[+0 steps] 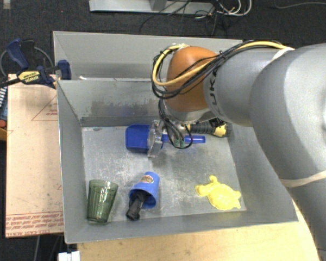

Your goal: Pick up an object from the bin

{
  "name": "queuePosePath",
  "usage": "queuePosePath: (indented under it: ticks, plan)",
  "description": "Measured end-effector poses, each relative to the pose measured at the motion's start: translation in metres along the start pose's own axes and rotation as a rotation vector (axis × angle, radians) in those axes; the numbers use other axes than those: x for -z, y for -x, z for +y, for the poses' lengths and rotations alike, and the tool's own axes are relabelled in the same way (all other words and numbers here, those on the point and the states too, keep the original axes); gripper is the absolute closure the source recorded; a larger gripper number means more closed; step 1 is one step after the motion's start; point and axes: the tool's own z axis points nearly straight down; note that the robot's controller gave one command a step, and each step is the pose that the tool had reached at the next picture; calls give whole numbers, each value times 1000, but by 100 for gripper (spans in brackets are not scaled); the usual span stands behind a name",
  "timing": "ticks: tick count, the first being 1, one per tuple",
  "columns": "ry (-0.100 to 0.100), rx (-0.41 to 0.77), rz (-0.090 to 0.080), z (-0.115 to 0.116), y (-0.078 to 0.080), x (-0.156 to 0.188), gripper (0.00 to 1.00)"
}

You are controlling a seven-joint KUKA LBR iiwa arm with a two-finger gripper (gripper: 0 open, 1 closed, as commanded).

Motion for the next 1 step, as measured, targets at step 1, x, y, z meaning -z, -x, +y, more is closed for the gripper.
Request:
queuePosePath:
  ticks: [1]
  plan:
    - [0, 2, 0, 0, 0, 26, 100]
